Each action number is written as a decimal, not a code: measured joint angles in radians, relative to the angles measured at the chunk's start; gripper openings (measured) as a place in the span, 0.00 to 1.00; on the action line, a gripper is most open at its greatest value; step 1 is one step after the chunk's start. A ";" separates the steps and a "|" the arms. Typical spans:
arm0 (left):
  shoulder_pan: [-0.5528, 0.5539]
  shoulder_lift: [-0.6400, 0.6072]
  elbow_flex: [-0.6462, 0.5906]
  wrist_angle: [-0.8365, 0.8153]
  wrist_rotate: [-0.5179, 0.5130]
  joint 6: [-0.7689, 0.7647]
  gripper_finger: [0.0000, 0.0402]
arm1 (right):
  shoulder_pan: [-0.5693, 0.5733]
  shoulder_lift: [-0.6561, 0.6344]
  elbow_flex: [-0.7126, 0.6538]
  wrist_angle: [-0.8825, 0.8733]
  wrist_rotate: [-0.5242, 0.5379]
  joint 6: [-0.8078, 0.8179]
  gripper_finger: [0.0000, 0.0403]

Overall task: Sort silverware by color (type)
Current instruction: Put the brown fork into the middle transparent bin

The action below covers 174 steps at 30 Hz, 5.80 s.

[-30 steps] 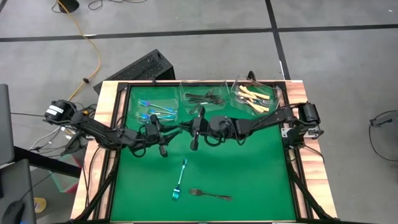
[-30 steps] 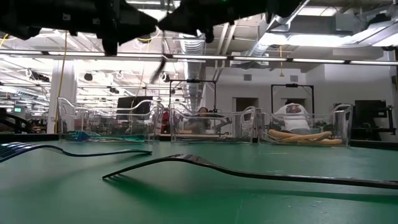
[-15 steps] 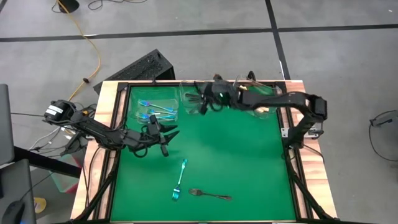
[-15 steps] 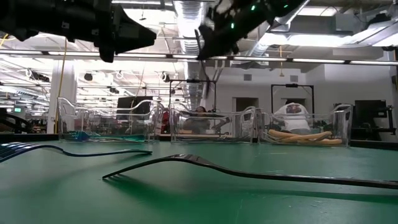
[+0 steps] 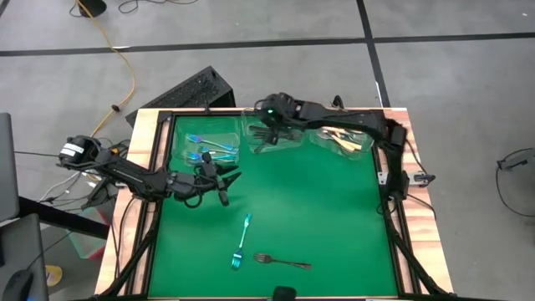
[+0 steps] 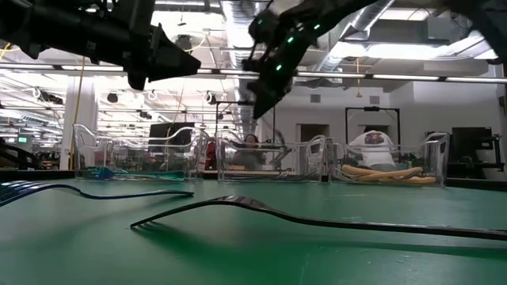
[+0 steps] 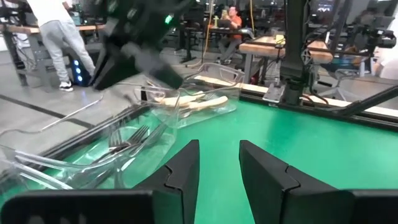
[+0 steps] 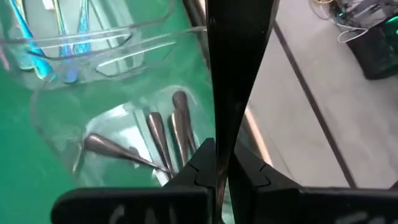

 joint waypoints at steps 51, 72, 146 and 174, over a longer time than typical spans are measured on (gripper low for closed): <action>0.056 0.000 0.000 -0.047 0.061 -0.063 0.25 | -0.039 0.450 0.484 -0.483 -0.053 -0.156 0.11; 0.056 0.000 0.000 -0.069 0.061 -0.079 0.25 | -0.022 0.447 0.537 -0.493 -0.119 -0.205 0.23; -0.391 0.001 0.460 -1.173 0.707 -0.627 0.34 | 1.012 -0.018 0.640 -0.904 -0.070 0.631 0.23; -0.357 0.136 0.459 -1.047 0.272 -0.773 0.37 | 1.090 0.123 0.613 -0.752 -0.053 0.661 0.57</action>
